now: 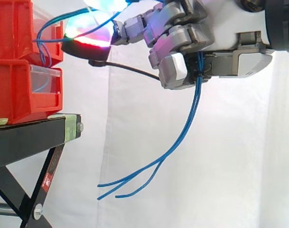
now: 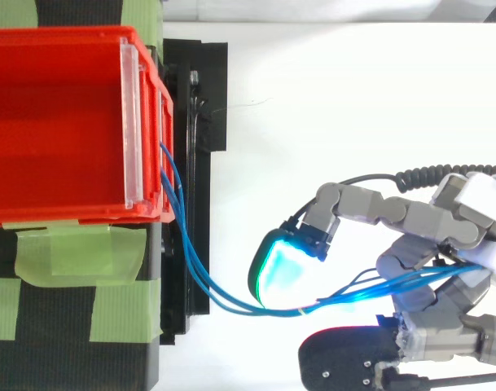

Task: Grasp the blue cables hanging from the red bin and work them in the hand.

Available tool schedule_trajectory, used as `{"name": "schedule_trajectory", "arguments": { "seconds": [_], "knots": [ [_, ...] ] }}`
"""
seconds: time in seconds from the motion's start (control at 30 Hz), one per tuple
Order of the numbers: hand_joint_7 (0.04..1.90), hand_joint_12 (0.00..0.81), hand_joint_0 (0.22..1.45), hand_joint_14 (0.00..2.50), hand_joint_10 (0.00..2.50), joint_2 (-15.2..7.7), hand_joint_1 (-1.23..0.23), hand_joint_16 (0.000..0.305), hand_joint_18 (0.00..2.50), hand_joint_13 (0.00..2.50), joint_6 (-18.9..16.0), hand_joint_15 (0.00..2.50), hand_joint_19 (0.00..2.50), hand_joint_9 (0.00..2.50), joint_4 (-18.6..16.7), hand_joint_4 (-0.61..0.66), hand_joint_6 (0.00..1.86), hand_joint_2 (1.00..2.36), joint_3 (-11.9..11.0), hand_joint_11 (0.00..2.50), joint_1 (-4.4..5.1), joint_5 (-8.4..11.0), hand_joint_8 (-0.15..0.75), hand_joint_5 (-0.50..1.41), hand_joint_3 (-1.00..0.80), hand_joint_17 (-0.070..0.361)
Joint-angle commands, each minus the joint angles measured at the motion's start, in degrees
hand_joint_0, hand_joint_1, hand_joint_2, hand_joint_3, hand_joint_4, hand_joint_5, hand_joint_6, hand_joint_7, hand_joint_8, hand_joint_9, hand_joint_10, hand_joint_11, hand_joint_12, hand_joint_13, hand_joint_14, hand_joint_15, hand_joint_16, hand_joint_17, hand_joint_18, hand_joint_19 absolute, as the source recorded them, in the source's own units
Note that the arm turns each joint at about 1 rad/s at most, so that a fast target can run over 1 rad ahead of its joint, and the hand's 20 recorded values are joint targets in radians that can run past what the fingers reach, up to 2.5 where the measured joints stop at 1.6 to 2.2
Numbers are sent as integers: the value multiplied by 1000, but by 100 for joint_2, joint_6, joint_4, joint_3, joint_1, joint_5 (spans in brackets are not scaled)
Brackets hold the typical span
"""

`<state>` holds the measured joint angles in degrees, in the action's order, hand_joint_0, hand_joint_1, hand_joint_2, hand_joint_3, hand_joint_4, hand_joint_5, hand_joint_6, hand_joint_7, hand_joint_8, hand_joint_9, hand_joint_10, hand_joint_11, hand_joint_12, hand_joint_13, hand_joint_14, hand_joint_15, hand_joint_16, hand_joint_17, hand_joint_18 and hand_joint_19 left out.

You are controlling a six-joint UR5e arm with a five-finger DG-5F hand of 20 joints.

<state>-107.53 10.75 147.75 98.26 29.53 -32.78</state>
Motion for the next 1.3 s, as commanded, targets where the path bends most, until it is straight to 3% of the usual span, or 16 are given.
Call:
{"name": "schedule_trajectory", "arguments": {
  "seconds": [0.0, 0.2, 0.23, 0.43, 0.77, 1.27],
  "knots": [
    [1435, 706, 875, 2500, 2500, -5, -629, 210, 2500, 2097, 6, 2148, 766, 1706, 0, 274, 159, 1017, 0, 2500, 0, 0, 580, 367, -581, 158],
    [1438, 706, 893, 2500, 2500, 4, -640, 210, 2500, 2097, 15, 2148, 766, 1706, 0, 266, 137, 1021, 0, 2500, 0, 0, 580, 393, -514, 158],
    [1477, 706, 898, 2500, 2500, -5, -649, 210, 2500, 2097, 15, 2148, 766, 1706, 0, 262, 0, 1023, 0, 2500, 0, 0, 580, 429, -414, 158],
    [1303, 706, 940, 2500, 2500, 4, -656, 210, 2500, 2097, 15, 2148, 766, 1706, 0, 286, 13, 1026, 0, 2500, 0, 0, 580, 399, -266, 158],
    [1273, 706, 1053, 2500, 2500, 4, -641, 210, 2500, 2097, 15, 2148, 766, 1706, 8, 238, 13, 1026, 0, 2500, 0, 0, 580, 370, -104, 158],
    [1291, 706, 1204, 2500, 2500, -5, -642, 210, 2500, 2097, 15, 2148, 766, 1706, 0, 211, 11, 1014, 0, 2500, 0, 0, 580, 381, 320, 158]
  ]
}}
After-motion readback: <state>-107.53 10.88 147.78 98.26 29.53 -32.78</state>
